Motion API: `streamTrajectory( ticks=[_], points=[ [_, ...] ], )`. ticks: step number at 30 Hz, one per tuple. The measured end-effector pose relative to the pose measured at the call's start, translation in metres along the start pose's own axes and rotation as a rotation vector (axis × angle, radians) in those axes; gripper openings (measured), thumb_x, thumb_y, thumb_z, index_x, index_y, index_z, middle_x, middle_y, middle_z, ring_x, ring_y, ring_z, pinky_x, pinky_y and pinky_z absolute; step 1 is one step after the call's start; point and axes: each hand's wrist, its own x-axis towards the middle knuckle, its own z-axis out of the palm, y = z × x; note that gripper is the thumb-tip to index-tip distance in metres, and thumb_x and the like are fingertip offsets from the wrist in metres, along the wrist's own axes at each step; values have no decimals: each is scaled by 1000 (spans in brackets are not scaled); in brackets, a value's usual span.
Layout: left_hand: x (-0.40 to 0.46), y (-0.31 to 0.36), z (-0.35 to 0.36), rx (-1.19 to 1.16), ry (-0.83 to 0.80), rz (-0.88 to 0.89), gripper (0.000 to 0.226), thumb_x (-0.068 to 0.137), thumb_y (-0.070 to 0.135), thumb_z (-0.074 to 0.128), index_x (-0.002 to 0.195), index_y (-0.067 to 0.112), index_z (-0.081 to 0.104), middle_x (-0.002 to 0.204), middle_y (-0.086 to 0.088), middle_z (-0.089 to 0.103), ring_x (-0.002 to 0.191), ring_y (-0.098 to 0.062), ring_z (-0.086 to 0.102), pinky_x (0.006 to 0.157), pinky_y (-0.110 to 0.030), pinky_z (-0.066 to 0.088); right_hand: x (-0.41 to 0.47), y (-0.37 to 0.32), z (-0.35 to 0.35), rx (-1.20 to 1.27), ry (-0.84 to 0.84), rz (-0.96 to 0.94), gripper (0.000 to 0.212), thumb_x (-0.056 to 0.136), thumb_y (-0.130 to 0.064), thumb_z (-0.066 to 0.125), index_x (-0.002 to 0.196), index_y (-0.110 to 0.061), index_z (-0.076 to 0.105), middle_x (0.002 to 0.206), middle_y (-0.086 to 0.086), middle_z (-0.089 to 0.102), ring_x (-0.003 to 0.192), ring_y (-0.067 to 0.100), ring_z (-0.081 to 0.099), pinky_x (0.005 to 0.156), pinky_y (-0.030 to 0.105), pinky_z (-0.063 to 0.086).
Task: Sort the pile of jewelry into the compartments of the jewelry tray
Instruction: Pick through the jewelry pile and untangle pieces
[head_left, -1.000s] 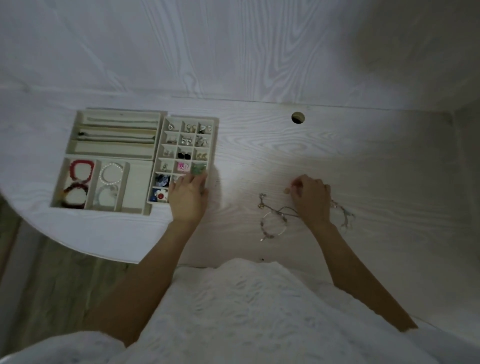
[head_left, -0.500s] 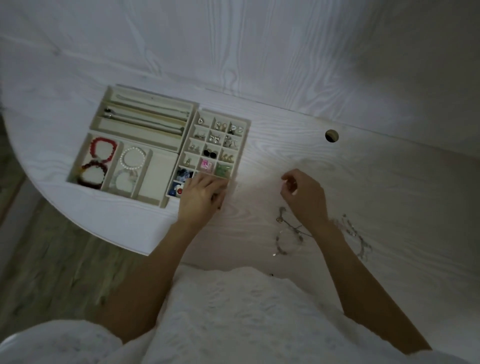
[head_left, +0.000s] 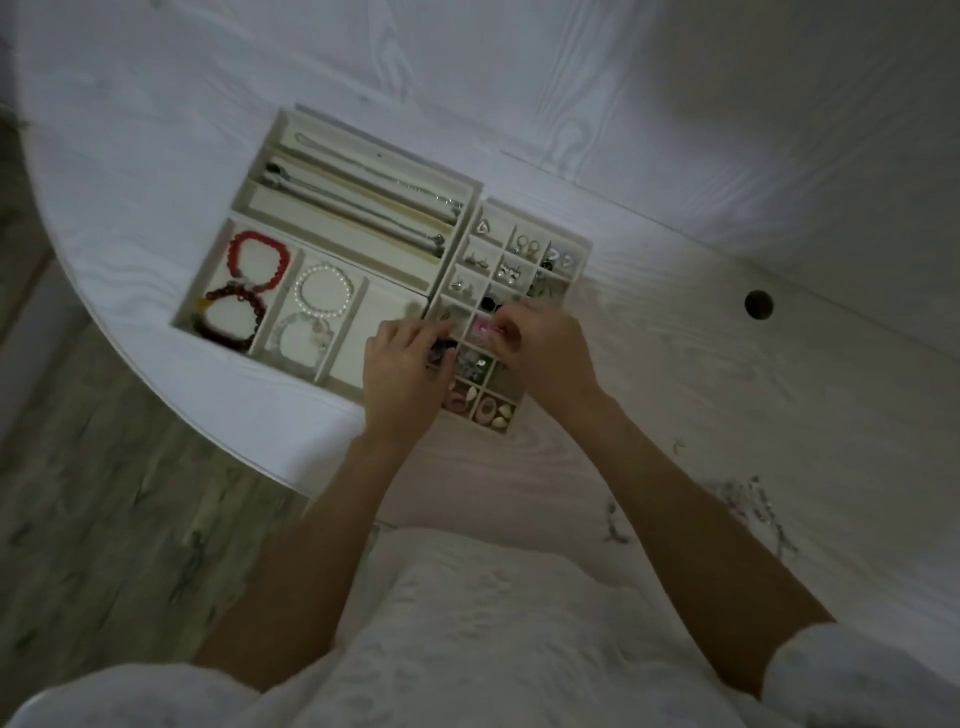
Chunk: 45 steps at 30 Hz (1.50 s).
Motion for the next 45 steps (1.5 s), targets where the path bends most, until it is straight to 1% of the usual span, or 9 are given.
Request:
streamTrajectory(
  ticks=[3, 6, 9, 12, 15, 22, 29, 39, 45],
  points=[
    [-2, -5, 2, 11, -29, 16, 31, 83, 30, 53, 107, 16, 68, 97, -2, 67, 91, -23, 51, 74, -28, 34, 2, -1, 8, -125, -4, -28, 11, 75, -8, 72, 72, -5, 63, 66, 10, 60, 57, 26, 56, 53, 21, 34],
    [-2, -7, 3, 23, -54, 31, 30, 83, 30, 55, 107, 16, 68, 96, -1, 67, 91, -20, 48, 74, -25, 31, 3, -6, 19, -220, -160, 0, 11, 84, -11, 65, 93, -5, 66, 77, 12, 63, 67, 30, 61, 52, 27, 37],
    [-1, -7, 1, -19, -54, 25, 30, 84, 29, 56, 108, 16, 68, 96, -2, 66, 93, -18, 46, 76, -21, 27, 3, -10, 12, -67, -254, 114, 33, 84, -18, 67, 116, -11, 62, 95, 10, 68, 82, 26, 63, 70, 34, 51],
    [2, -7, -3, -41, -54, 15, 29, 85, 30, 55, 106, 15, 69, 95, -2, 65, 93, -19, 47, 77, -22, 28, -4, -5, -4, 140, -111, 256, 29, 80, -10, 70, 109, -10, 66, 92, 5, 70, 79, 17, 63, 77, 30, 51],
    [6, -6, -4, -30, -81, 17, 26, 85, 32, 56, 100, 16, 69, 92, -4, 63, 89, -24, 52, 76, -25, 31, -8, 6, -5, 67, -102, 289, 22, 81, -6, 65, 102, -11, 68, 94, 5, 65, 85, 17, 57, 72, 25, 42],
    [22, 3, 2, 89, -181, 124, 26, 79, 38, 63, 85, 13, 70, 81, -8, 58, 77, -27, 53, 66, -30, 36, 0, 13, 15, -149, -158, 124, 12, 83, -13, 64, 90, -6, 70, 86, 13, 53, 81, 28, 49, 62, 30, 36],
    [29, 1, 2, 201, -233, 251, 23, 85, 34, 55, 88, 16, 69, 86, -9, 59, 80, -29, 53, 67, -35, 37, -1, 18, 17, -290, -140, -46, 16, 85, -19, 59, 82, -8, 70, 82, 12, 53, 78, 29, 49, 64, 31, 29],
    [34, -2, -2, 322, -261, 362, 24, 86, 30, 52, 95, 12, 66, 95, -12, 59, 87, -30, 52, 71, -37, 35, -5, 21, 18, -205, -175, -131, 21, 87, -23, 52, 86, -13, 71, 85, 11, 52, 81, 29, 48, 66, 39, 41],
    [46, -7, -4, 348, -274, 525, 25, 86, 32, 53, 89, 9, 64, 95, -12, 58, 83, -29, 50, 70, -37, 33, -11, 25, 19, -271, -126, -157, 18, 87, -24, 55, 84, -16, 71, 84, 9, 53, 82, 26, 48, 69, 32, 31]
  ],
)
